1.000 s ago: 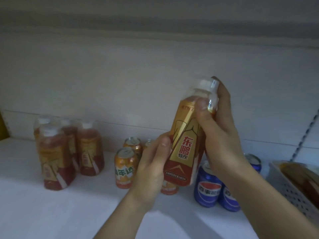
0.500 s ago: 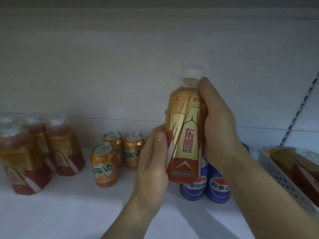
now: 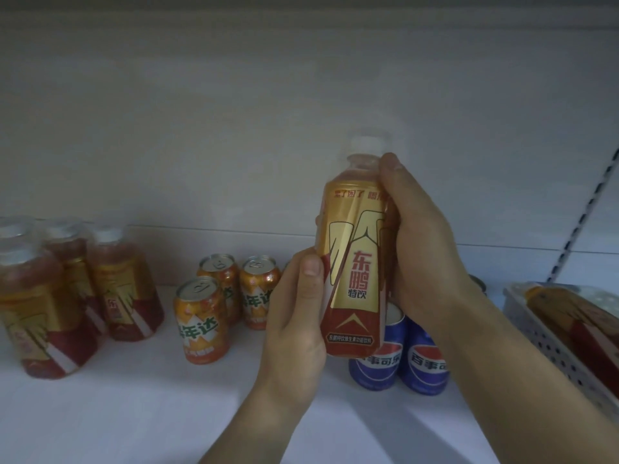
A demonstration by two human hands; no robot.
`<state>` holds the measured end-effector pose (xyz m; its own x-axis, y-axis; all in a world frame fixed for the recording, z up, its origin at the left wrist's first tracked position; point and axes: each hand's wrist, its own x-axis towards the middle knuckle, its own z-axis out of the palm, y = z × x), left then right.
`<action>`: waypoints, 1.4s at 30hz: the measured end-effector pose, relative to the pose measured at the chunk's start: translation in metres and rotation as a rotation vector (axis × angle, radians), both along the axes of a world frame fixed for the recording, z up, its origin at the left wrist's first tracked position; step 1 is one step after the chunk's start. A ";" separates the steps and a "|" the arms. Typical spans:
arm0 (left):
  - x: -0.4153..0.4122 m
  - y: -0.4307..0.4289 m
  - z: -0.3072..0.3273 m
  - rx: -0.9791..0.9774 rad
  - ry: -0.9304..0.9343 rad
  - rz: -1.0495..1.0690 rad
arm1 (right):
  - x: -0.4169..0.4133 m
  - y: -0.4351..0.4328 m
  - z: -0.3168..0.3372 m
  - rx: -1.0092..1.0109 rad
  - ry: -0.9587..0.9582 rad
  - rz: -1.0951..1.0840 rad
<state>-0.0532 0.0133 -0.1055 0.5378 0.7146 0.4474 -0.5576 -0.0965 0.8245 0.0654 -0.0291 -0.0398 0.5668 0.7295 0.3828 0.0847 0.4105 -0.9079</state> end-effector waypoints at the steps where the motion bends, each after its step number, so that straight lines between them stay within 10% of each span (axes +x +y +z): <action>1: -0.001 0.000 0.000 -0.014 0.004 0.001 | 0.001 0.001 -0.001 -0.006 0.004 0.002; 26: -0.001 0.002 -0.008 -0.165 0.075 0.010 | 0.003 -0.002 0.000 -0.075 0.080 0.050; 34: -0.013 0.002 0.002 -0.491 0.157 -0.542 | 0.001 -0.007 0.004 -0.044 0.202 0.146; 42: -0.008 -0.002 0.002 0.030 0.327 -0.060 | 0.008 -0.002 -0.001 -0.022 0.125 -0.047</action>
